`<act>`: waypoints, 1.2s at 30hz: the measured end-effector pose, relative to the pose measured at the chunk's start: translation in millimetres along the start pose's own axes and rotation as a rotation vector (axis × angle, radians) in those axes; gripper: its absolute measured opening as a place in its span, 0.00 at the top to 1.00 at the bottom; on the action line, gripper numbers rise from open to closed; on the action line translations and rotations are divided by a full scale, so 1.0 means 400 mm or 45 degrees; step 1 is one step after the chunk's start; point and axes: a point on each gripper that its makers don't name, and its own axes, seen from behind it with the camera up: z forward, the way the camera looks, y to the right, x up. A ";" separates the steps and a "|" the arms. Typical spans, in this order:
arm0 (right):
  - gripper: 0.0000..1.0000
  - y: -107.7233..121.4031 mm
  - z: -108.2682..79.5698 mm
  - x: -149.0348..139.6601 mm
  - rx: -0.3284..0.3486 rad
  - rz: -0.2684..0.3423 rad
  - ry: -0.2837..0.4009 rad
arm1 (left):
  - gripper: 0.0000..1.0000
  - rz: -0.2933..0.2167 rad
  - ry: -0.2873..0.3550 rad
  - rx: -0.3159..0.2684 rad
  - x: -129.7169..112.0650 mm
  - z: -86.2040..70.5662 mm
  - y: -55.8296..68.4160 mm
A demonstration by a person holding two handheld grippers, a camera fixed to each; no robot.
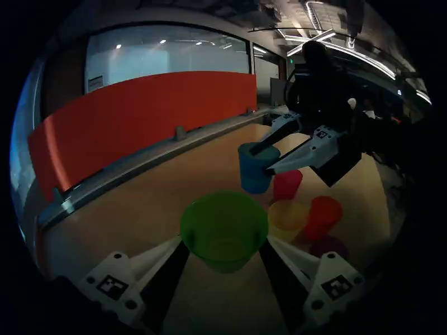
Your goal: Pour water
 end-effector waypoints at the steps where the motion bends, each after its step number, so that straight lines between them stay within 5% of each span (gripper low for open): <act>1: 0.10 -0.002 -0.011 0.009 -0.004 0.002 0.018 | 0.17 -0.003 0.009 0.001 0.008 -0.006 0.003; 17: 0.10 -0.035 -0.181 0.122 -0.067 -0.033 0.260 | 0.17 -0.027 0.164 0.025 0.114 -0.096 0.049; 36: 0.10 -0.082 -0.308 0.234 -0.094 -0.089 0.546 | 0.17 -0.023 0.259 0.018 0.178 -0.151 0.102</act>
